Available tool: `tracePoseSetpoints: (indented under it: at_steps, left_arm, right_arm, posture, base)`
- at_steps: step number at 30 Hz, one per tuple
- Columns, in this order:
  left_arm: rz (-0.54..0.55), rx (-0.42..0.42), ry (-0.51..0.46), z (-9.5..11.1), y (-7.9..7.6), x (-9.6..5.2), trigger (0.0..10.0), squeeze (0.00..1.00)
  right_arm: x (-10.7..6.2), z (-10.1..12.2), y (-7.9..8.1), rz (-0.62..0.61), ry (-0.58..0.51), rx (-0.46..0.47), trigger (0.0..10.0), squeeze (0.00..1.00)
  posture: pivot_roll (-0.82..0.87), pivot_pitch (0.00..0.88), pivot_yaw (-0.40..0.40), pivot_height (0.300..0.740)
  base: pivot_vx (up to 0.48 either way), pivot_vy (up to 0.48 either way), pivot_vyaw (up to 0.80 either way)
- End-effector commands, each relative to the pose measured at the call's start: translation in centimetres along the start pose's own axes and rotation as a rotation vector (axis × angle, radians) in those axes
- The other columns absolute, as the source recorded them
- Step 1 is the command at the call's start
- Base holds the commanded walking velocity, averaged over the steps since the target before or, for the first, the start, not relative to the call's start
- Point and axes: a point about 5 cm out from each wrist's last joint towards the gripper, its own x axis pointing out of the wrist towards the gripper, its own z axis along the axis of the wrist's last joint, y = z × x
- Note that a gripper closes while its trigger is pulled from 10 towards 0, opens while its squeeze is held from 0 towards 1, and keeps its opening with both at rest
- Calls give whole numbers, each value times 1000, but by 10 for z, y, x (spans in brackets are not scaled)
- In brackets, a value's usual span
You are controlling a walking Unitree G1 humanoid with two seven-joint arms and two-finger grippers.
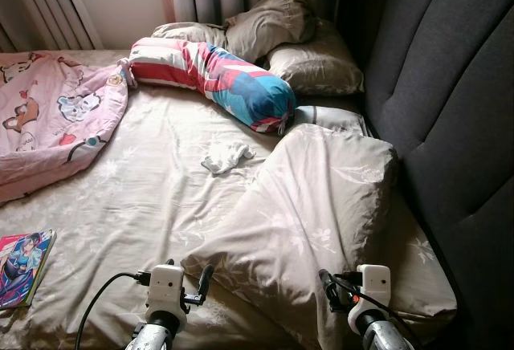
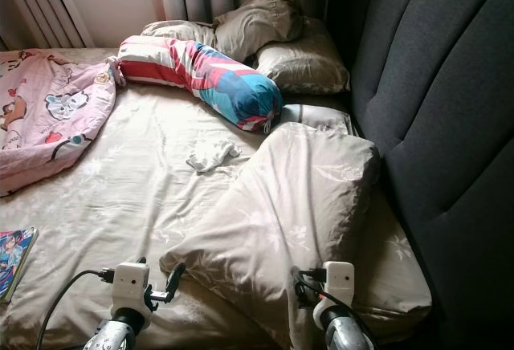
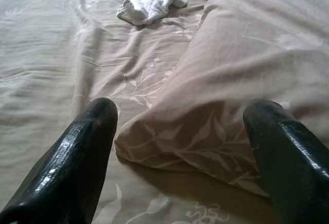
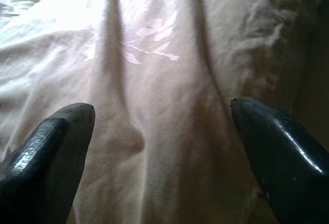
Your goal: Clean up the room
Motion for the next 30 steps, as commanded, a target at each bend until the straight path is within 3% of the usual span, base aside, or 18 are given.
tracePoseSetpoints:
  at_steps: [1,16,22,24,29,30]
  left_arm:
    - [-17,7,24,-4,-1,-2,10000,0]
    - [-25,7,16,-2,-2,-2,10000,0]
    - [-28,8,21,-3,-2,-3,10000,0]
    - [-29,9,23,-3,-2,-3,10000,0]
    - [-31,10,33,-5,-1,-5,10000,0]
    - [-32,10,35,-6,-2,-6,10000,0]
  right_arm:
    - [-3,-5,-1,-8,14,2,10000,0]
    - [-4,-7,-1,-13,25,9,10000,0]
    - [-7,-17,-7,-76,96,-18,10000,0]
    - [-8,-17,-7,-82,94,-6,10000,0]
    - [-10,-21,-8,-122,88,122,10000,0]
    - [-10,-21,-9,-134,86,153,10000,325]
  posture:
    - [-25,183,-24,655]
    - [-23,189,-21,655]
    - [-20,196,-20,655]
    - [-20,196,-20,655]
    - [-17,202,-19,655]
    - [-17,202,-19,655]
  base:
    - [300,0,0]
    - [329,0,0]
    - [0,0,0]
    - [0,0,0]
    - [0,0,0]
    - [0,0,0]
